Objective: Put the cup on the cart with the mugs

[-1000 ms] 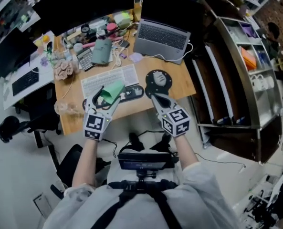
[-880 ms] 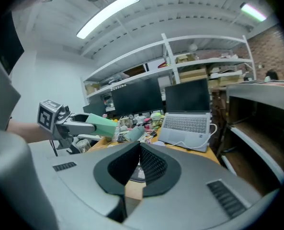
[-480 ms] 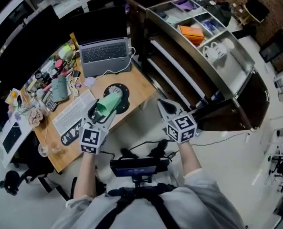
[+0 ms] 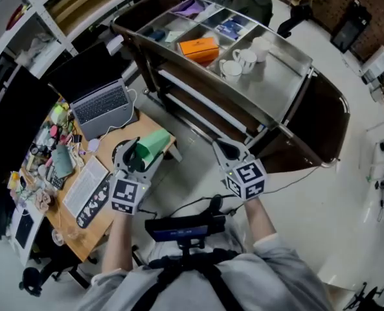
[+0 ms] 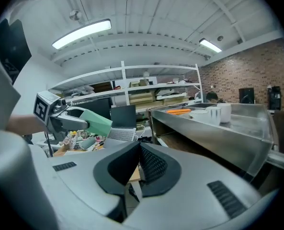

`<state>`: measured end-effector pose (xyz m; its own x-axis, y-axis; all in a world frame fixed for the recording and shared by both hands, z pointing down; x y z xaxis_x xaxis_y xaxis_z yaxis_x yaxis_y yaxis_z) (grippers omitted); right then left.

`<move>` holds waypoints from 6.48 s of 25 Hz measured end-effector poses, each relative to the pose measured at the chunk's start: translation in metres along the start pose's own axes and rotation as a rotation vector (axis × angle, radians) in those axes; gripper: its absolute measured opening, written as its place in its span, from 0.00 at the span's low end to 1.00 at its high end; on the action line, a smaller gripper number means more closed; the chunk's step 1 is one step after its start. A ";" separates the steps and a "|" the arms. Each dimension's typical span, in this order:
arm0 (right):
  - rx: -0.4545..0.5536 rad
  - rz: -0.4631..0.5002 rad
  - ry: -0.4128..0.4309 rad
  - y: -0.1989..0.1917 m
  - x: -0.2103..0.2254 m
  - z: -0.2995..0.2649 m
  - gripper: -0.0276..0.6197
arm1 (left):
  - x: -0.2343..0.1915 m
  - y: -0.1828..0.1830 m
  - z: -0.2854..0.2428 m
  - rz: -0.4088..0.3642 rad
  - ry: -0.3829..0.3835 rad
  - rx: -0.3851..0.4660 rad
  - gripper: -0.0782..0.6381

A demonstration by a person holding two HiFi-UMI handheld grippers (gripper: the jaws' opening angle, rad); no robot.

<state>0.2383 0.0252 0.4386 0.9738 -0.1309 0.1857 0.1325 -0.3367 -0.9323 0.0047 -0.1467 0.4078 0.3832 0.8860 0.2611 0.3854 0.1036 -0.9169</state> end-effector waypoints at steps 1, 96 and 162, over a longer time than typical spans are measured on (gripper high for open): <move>0.005 -0.002 -0.011 0.002 0.009 0.010 0.03 | 0.009 0.010 -0.011 -0.009 -0.018 0.009 0.57; 0.070 -0.061 -0.517 0.035 0.213 0.176 0.03 | 0.253 0.259 -0.407 -1.138 -0.791 -0.040 0.54; 0.052 -0.154 -0.559 -0.060 -0.039 0.119 0.03 | 0.015 -0.019 -0.047 0.182 -0.289 0.018 0.12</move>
Point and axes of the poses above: the fingertips, and each gripper's own axes: z backward along the fingers, x to its right, y out of its top, the point moved 10 cm from there along z, backward along the fingers, and after that the axes turned 10 degrees about y, right-handed, at the moved point
